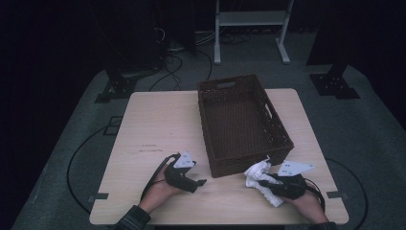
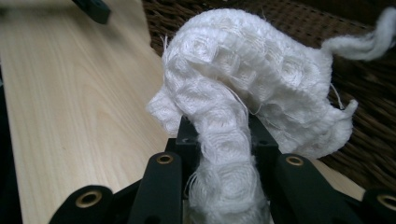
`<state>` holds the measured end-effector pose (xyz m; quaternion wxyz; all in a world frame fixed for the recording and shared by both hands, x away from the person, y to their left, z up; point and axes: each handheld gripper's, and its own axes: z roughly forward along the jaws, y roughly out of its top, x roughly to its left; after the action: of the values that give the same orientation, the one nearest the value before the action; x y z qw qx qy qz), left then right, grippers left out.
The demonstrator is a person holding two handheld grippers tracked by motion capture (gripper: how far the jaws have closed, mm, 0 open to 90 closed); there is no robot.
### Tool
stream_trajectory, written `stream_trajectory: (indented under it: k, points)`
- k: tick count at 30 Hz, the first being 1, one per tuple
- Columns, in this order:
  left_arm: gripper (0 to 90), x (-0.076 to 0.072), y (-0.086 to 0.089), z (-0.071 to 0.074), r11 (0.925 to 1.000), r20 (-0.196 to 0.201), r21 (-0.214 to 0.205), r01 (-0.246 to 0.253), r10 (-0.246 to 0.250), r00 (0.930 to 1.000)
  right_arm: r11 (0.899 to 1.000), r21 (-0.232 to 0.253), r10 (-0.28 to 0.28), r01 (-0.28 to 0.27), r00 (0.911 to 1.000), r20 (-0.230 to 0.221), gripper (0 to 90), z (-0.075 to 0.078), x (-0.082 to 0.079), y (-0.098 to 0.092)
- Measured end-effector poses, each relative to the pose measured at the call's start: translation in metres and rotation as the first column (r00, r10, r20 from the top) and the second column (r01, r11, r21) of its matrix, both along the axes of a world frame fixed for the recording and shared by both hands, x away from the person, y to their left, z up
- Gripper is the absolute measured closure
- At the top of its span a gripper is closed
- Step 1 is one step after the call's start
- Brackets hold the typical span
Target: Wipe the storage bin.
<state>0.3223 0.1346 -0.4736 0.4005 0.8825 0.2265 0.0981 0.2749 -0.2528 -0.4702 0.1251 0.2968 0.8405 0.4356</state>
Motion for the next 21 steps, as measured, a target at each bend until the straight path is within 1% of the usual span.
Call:
stream_trajectory:
  k: [3, 6, 9, 11, 14, 16, 17, 18, 21]
  points:
    - [18.6, -0.004, 0.013, 0.0, 0.9996, -0.007, -0.001, -0.03, 0.03, 0.9995, 0.999, -0.001, -0.038, 0.038, 0.9993, 0.002, 71.1, -0.001, -0.002, -0.012]
    - [18.2, -0.007, 0.027, 0.0, 0.9976, -0.014, -0.014, -0.068, 0.068, 0.9976, 0.997, 0.001, -0.075, 0.075, 0.9972, 0.0, 71.1, -0.003, -0.004, -0.025]
    - [18.0, -0.01, 0.039, -0.001, 0.9942, -0.02, -0.027, -0.104, 0.104, 0.9944, 0.994, -0.008, -0.108, 0.108, 0.9941, 0.003, 70.9, -0.004, -0.006, -0.036]
    - [17.7, -0.012, 0.047, -0.001, 0.9923, -0.021, -0.022, -0.122, 0.122, 0.9923, 0.991, -0.023, -0.133, 0.133, 0.9911, 0.005, 70.9, -0.005, -0.007, -0.042]
    - [17.5, -0.015, 0.056, 0.0, 0.9882, -0.017, -0.032, -0.15, 0.149, 0.9887, 0.984, -0.038, -0.171, 0.171, 0.9852, 0.003, 70.9, -0.008, -0.01, -0.053]
    - [17.1, -0.017, 0.063, 0.0, 0.9866, -0.015, -0.023, -0.162, 0.161, 0.9868, 0.98, -0.045, -0.195, 0.195, 0.9808, 0.008, 70.8, -0.008, -0.013, -0.06]
    - [16.7, -0.019, 0.067, -0.001, 0.9844, -0.015, -0.02, -0.175, 0.174, 0.9846, 0.978, -0.046, -0.203, 0.203, 0.9791, 0.01, 70.7, -0.008, -0.014, -0.063]
    - [16.6, -0.021, 0.071, -0.002, 0.9832, -0.013, -0.01, -0.182, 0.182, 0.9832, 0.974, -0.049, -0.221, 0.221, 0.9752, 0.008, 70.7, -0.009, -0.016, -0.068]
    - [16.0, -0.024, 0.084, -0.004, 0.9772, -0.017, -0.01, -0.212, 0.212, 0.9771, 0.962, -0.054, -0.267, 0.267, 0.9637, 0.001, 70.7, -0.011, -0.02, -0.081]
